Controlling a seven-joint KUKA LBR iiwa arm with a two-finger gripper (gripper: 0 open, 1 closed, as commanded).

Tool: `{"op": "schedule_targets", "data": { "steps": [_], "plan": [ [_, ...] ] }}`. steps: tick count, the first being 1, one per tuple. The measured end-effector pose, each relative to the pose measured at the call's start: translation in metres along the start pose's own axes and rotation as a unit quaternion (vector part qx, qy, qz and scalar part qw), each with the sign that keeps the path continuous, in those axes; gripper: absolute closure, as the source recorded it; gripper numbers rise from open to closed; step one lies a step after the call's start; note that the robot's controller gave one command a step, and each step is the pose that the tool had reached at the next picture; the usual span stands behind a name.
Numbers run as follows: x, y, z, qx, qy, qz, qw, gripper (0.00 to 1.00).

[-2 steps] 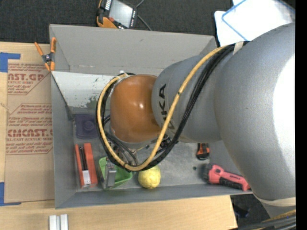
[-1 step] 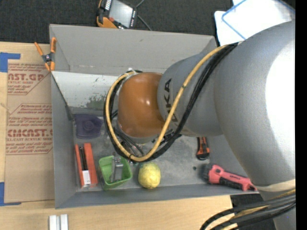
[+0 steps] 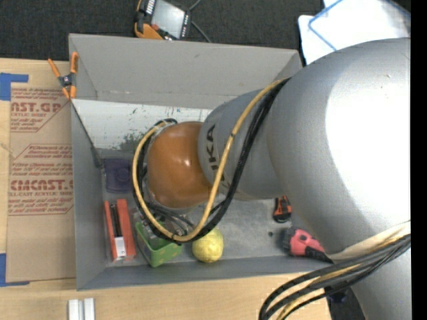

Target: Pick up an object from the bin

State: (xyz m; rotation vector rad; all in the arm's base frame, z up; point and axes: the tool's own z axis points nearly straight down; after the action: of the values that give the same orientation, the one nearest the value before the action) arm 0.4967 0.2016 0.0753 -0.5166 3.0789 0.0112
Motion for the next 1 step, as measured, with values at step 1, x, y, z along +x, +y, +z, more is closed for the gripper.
{"op": "schedule_targets", "data": {
  "steps": [1],
  "plan": [
    [0.0000, 0.0000, 0.0000, 0.000, 0.0000, 0.000, 1.0000, 1.00]
  ]
}}
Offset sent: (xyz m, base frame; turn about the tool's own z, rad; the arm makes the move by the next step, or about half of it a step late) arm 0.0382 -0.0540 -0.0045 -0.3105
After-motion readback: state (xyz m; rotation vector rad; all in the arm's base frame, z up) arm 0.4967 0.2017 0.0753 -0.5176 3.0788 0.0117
